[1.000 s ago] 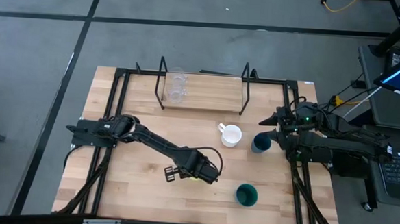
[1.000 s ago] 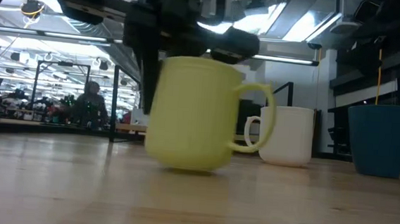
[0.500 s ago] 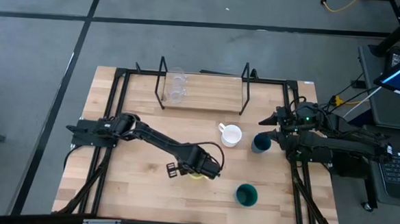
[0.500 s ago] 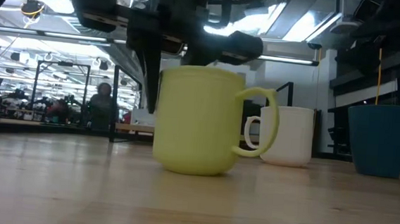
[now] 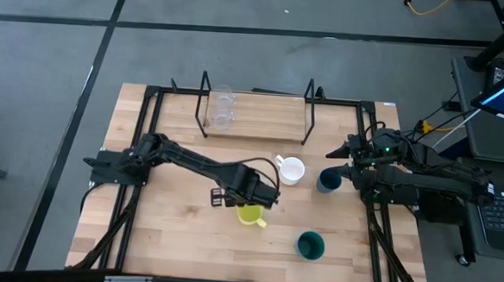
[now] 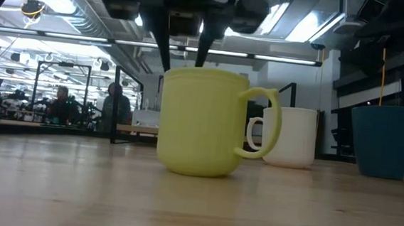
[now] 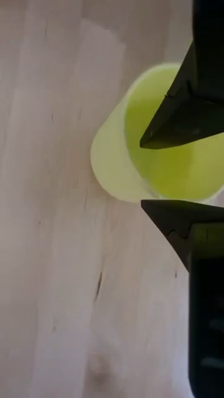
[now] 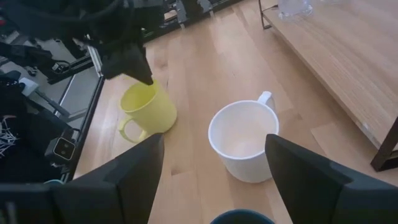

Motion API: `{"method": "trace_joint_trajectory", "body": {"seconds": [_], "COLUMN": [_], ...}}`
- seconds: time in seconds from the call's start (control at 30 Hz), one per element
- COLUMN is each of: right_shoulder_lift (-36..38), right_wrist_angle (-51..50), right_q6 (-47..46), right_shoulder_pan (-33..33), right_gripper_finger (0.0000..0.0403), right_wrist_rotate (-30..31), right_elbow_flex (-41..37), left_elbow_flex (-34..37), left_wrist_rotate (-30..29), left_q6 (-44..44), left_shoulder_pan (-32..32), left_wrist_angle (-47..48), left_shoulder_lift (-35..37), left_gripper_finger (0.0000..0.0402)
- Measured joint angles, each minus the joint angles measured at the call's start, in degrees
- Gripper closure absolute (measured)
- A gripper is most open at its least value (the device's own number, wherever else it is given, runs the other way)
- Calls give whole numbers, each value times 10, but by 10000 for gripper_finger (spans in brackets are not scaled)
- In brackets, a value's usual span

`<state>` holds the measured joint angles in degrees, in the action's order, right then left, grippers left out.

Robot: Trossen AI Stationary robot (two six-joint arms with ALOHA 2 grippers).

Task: Stack small to large cups/mugs on shelf
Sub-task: Put the yellow mug on the shelf

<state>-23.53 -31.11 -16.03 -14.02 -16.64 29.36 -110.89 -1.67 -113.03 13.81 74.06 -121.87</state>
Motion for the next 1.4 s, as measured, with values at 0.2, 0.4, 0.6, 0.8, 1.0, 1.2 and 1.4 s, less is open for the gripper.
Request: {"method": "trace_joint_trajectory", "body": {"seconds": [0.2, 0.4, 0.6, 0.8, 1.0, 1.2, 1.4], "right_shoulder_lift": [0, 0, 0, 0, 0, 0, 0], "right_wrist_angle": [0, 1, -1, 0, 0, 1, 28], "right_q6": [-1, 0, -2, -2, -1, 0, 4], "right_shoulder_pan": [0, 0, 0, 0, 0, 0, 0], "right_gripper_finger": [121, 121, 121, 121, 121, 121, 121], "right_wrist_rotate": [0, -15, -16, -15, -31, -45, -45], "right_elbow_flex": [0, 0, 0, 0, 0, 0, 0], "left_elbow_flex": [0, 0, 0, 0, 0, 0, 0], "left_wrist_rotate": [25, 13, 7, 10, 12, 12, 12], "left_q6": [89, 132, 236, 420, 572, 680, 687], "left_shoulder_pan": [-15, -10, -12, -19, -33, -38, -39], "left_wrist_angle": [-5, -36, -48, -47, -47, -47, -47], "left_shoulder_lift": [43, 70, 87, 93, 92, 92, 92], "left_gripper_finger": [267, 268, 268, 268, 268, 268, 268]}}
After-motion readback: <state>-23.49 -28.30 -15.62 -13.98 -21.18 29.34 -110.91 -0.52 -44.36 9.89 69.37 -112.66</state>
